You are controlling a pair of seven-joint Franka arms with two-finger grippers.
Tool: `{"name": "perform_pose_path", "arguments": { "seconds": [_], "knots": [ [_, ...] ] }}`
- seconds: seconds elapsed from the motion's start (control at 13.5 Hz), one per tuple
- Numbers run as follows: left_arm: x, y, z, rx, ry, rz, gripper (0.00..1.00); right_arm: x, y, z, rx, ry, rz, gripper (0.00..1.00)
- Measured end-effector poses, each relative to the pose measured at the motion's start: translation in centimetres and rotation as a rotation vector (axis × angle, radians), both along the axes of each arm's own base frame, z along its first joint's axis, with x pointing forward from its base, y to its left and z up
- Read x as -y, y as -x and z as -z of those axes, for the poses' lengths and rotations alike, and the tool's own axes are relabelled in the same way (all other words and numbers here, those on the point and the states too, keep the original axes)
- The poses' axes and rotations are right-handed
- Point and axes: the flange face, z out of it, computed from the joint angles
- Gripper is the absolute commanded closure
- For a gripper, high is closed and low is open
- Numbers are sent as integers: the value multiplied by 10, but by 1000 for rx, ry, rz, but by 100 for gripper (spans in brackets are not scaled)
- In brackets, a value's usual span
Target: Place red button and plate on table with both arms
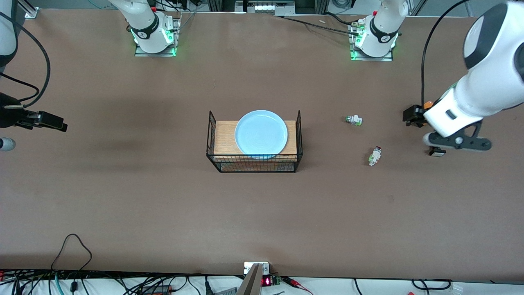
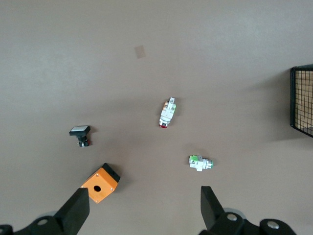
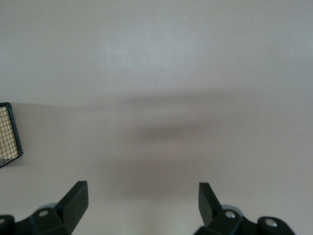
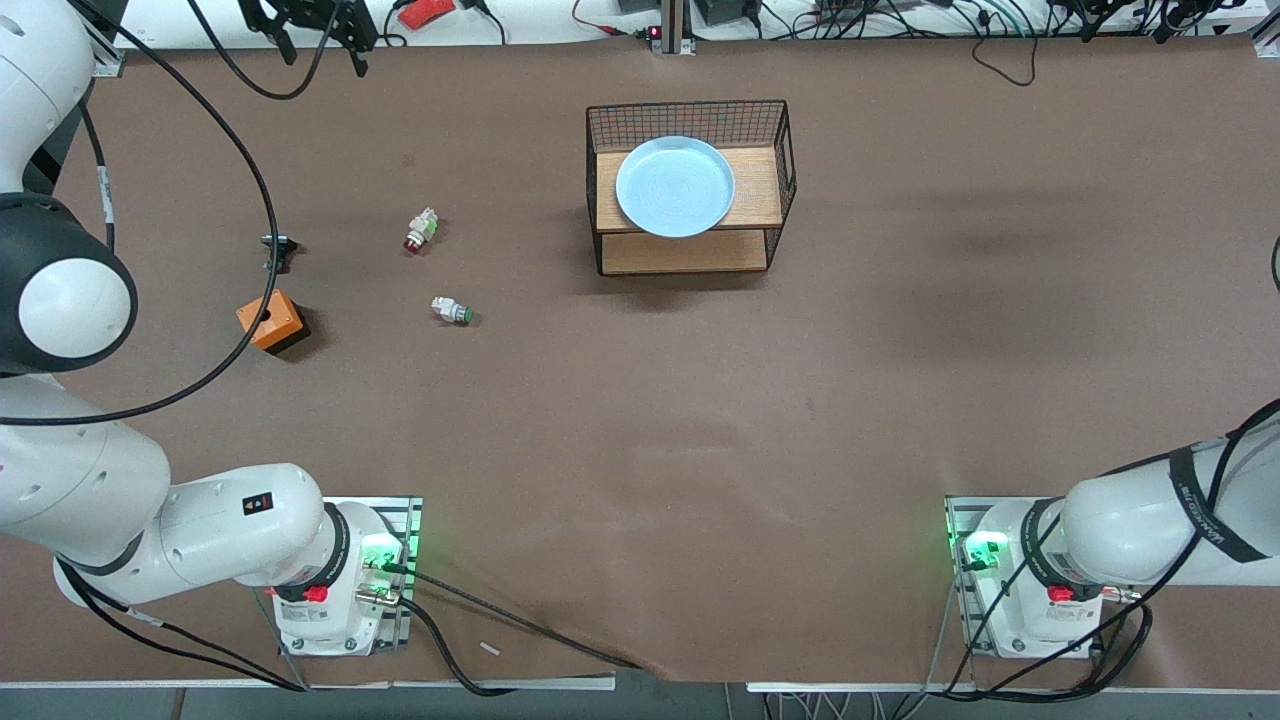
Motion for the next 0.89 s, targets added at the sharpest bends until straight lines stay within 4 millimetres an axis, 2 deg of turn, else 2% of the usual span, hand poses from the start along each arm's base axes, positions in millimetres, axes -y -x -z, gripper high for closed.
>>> {"name": "perform_pose_path", "arguments": {
  "seconds": [0.22,0.67,0.89],
  "knots": [
    [-15,4,-21,63,36,-61,0,2,0,-12,22,3,4,0],
    [-31,30,-16,143,34,-97,0,-1,4,-17,-5,23,-7,0],
    [-40,36,-15,123,29,-130,0,-1,6,-17,-24,36,-12,0]
  ]
}}
